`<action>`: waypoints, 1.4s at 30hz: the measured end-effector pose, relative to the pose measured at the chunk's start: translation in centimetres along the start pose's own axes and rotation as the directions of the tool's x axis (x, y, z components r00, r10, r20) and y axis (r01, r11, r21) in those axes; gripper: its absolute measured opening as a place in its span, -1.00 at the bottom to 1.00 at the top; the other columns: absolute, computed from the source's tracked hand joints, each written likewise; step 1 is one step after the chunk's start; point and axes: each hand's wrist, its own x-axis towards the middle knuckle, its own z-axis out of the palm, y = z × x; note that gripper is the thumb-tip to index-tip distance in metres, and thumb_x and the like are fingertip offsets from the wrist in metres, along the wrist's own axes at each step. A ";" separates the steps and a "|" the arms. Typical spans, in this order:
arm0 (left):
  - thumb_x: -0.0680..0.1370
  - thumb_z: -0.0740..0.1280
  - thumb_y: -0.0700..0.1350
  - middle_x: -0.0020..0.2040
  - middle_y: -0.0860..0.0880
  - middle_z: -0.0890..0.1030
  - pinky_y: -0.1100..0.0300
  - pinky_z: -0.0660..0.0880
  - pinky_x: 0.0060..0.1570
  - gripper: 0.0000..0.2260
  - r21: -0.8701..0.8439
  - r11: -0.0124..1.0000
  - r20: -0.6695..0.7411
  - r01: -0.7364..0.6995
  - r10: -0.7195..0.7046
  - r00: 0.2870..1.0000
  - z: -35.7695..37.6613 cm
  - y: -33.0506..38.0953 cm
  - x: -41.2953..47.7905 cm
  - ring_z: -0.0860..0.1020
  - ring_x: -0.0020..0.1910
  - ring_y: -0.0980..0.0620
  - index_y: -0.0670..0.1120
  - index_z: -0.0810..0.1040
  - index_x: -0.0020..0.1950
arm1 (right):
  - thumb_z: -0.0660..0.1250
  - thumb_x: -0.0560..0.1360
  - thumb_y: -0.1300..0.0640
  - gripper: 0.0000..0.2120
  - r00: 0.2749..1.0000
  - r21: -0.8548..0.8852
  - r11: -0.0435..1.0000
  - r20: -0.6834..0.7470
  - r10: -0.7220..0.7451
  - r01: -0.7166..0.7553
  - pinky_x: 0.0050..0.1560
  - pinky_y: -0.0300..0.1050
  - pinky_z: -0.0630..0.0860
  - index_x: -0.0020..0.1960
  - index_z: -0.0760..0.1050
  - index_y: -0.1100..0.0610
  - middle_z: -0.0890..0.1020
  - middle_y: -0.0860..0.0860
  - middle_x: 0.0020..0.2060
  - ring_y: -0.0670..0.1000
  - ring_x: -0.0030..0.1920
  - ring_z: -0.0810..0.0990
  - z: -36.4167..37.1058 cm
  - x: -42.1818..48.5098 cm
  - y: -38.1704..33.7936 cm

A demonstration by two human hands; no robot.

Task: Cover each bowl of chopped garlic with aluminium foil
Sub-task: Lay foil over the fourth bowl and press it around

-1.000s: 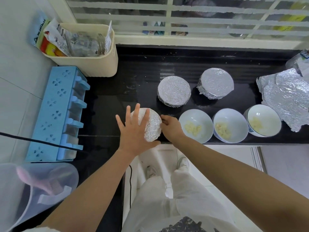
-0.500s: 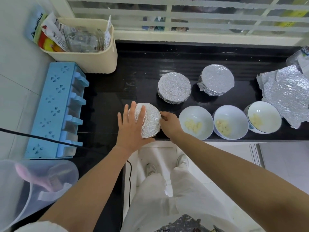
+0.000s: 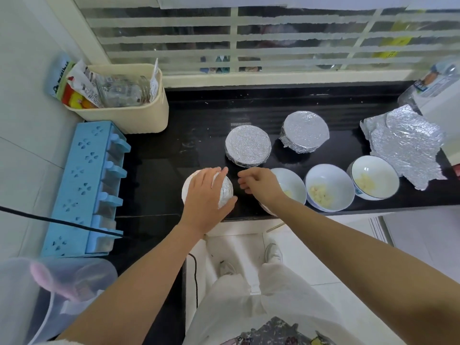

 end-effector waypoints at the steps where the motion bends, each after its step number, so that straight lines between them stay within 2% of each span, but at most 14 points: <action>1: 0.52 0.21 0.13 0.12 -0.07 0.61 0.01 0.42 0.16 -0.51 -0.039 0.999 -0.054 -0.001 -0.001 0.999 -0.2 0.7 0.9 0.51 0.13 -0.10 -0.14 0.51 0.32 | 0.11 0.54 0.37 -0.71 1.000 0.032 0.999 -0.003 0.001 -0.001 -0.02 -0.13 0.60 0.06 0.59 0.23 0.65 0.12 -0.13 0.06 -0.15 0.62 -0.6 -0.2 -0.2; 5: 0.50 0.29 -0.14 -0.28 0.04 0.60 0.08 0.45 -0.23 -0.83 -0.238 0.970 -0.067 0.046 -0.064 0.996 -0.7 4.9 4.8 0.50 -0.23 -0.05 -0.08 0.65 -0.01 | 0.09 0.54 0.39 -0.70 0.999 0.077 0.997 -0.045 -0.017 0.021 -0.30 -0.27 0.53 0.04 0.59 0.28 0.65 0.14 -0.22 -0.01 -0.34 0.57 -5.0 -0.8 -0.3; 7: 0.50 0.29 -0.16 -0.28 0.03 0.61 0.06 0.46 -0.23 -0.86 -0.307 0.950 0.022 0.050 -0.046 0.999 -0.5 7.3 6.6 0.49 -0.20 -0.05 -0.08 0.66 -0.07 | 0.10 0.54 0.38 -0.71 0.995 0.064 0.997 -0.100 -0.031 0.037 -0.36 -0.28 0.50 0.04 0.59 0.25 0.65 0.11 -0.25 -0.03 -0.39 0.56 -8.0 -1.2 0.1; 11: 0.52 0.31 -0.12 -0.15 -0.01 0.62 0.03 0.44 -0.06 -0.84 -0.393 0.919 0.179 0.003 0.073 0.981 1.3 12.3 9.9 0.48 -0.06 -0.07 -0.08 0.64 0.03 | 0.14 0.55 0.32 -0.74 0.948 0.013 0.998 -0.313 -0.051 0.058 -0.39 -0.29 0.46 0.05 0.59 0.20 0.67 0.08 -0.26 -0.06 -0.41 0.57 -14.4 -1.7 2.4; 14: 0.52 0.28 -0.01 -0.06 -0.05 0.61 -0.01 0.43 0.05 -0.74 -0.408 0.913 0.282 -0.004 0.130 0.951 3.0 16.0 12.1 0.49 0.02 -0.12 -0.08 0.62 0.12 | 0.18 0.55 0.27 -0.74 0.872 -0.082 0.997 -0.486 -0.053 0.015 -0.13 -0.24 0.52 0.15 0.58 0.18 0.69 0.09 -0.05 0.05 -0.14 0.65 -18.9 -1.8 4.8; 17: 0.60 0.26 0.02 0.22 -0.07 0.56 0.00 0.36 0.23 -0.66 -0.327 0.944 0.397 0.040 0.098 0.913 4.8 19.9 14.1 0.42 0.28 -0.12 -0.09 0.52 0.31 | 0.22 0.53 0.27 -0.64 0.823 -0.199 0.973 -0.567 -0.019 -0.115 0.24 -0.09 0.37 0.32 0.47 0.19 0.52 0.15 0.26 0.14 0.23 0.51 -23.5 -1.9 7.5; 20: 0.64 0.21 0.04 0.42 -0.11 0.43 0.00 0.25 0.35 -0.57 -0.245 0.967 0.482 0.067 0.062 0.874 6.5 23.5 16.2 0.25 0.46 -0.13 -0.13 0.37 0.46 | 0.27 0.52 0.24 -0.47 0.849 -0.268 0.930 -0.522 0.078 -0.251 0.36 0.06 0.28 0.46 0.26 0.23 0.38 0.20 0.38 0.23 0.37 0.36 -27.3 -1.6 10.2; 23: 0.66 0.15 0.07 0.53 -0.14 0.28 -0.04 0.16 0.44 -0.47 -0.189 0.976 0.569 0.113 0.015 0.822 7.6 25.8 17.9 0.08 0.56 -0.13 -0.18 0.20 0.55 | 0.26 0.55 0.21 -0.44 0.893 -0.326 0.903 -0.434 0.119 -0.278 0.37 0.02 0.27 0.50 0.19 0.23 0.38 0.17 0.41 0.20 0.40 0.35 -29.2 -1.2 11.5; 27: 0.67 0.10 0.11 0.52 -0.20 0.28 -0.04 0.17 0.42 -0.44 -0.113 0.984 0.650 0.141 -0.035 0.759 9.1 28.0 19.3 0.08 0.56 -0.13 -0.20 0.15 0.56 | 0.27 0.49 0.27 -0.52 0.900 -0.391 0.882 -0.429 0.077 -0.262 0.26 -0.07 0.38 0.40 0.39 0.20 0.52 0.14 0.29 0.15 0.28 0.47 -30.9 -0.8 12.5; 30: 0.65 0.12 0.13 0.38 -0.18 0.44 -0.03 0.28 0.29 -0.53 -0.059 0.992 0.645 0.116 -0.051 0.763 10.0 29.0 19.5 0.23 0.44 -0.16 -0.16 0.36 0.42 | 0.24 0.45 0.29 -0.67 0.896 -0.344 0.903 -0.435 0.089 -0.257 0.14 -0.07 0.48 0.18 0.56 0.19 0.63 0.11 0.09 0.13 0.11 0.57 -32.1 -0.6 13.1; 34: 0.62 0.16 0.12 0.35 -0.12 0.45 0.01 0.28 0.27 -0.53 -0.032 0.994 0.624 0.104 -0.062 0.779 10.8 30.1 19.5 0.25 0.38 -0.14 -0.10 0.35 0.45 | 0.22 0.51 0.16 -0.79 0.874 -0.334 0.893 -0.471 0.120 -0.303 -0.10 -0.10 0.46 -0.04 0.61 0.20 0.67 0.09 -0.12 0.15 -0.03 0.61 -34.4 -0.2 14.0; 38: 0.63 0.17 0.09 0.33 -0.12 0.46 0.01 0.29 0.27 -0.57 -0.062 0.980 0.622 0.191 -0.111 0.775 11.4 30.5 19.9 0.28 0.35 -0.14 -0.08 0.36 0.44 | 0.17 0.59 0.15 -0.69 0.943 -0.415 0.880 -0.318 0.100 -0.234 0.24 -0.05 0.36 0.28 0.51 0.17 0.52 0.10 0.29 0.13 0.29 0.47 -36.1 1.5 15.2; 40: 0.63 0.17 0.08 0.30 -0.10 0.48 0.02 0.30 0.25 -0.59 -0.062 0.976 0.623 0.210 -0.127 0.771 11.6 30.4 20.0 0.31 0.33 -0.14 -0.07 0.37 0.42 | 0.15 0.61 0.14 -0.62 0.966 -0.541 0.804 -0.205 0.159 -0.247 0.42 0.03 0.20 0.41 0.40 0.16 0.26 0.14 0.49 0.16 0.48 0.22 -36.5 2.5 15.8; 42: 0.63 0.17 0.07 0.28 -0.08 0.52 0.01 0.31 0.22 -0.62 -0.056 0.973 0.623 0.225 -0.142 0.769 11.7 30.3 20.1 0.33 0.32 -0.13 -0.06 0.38 0.40 | 0.13 0.61 0.10 -0.58 0.960 -0.668 0.691 -0.152 0.235 -0.275 0.45 0.09 0.16 0.45 0.36 0.12 0.14 0.14 0.53 0.18 0.52 0.10 -36.9 3.1 16.7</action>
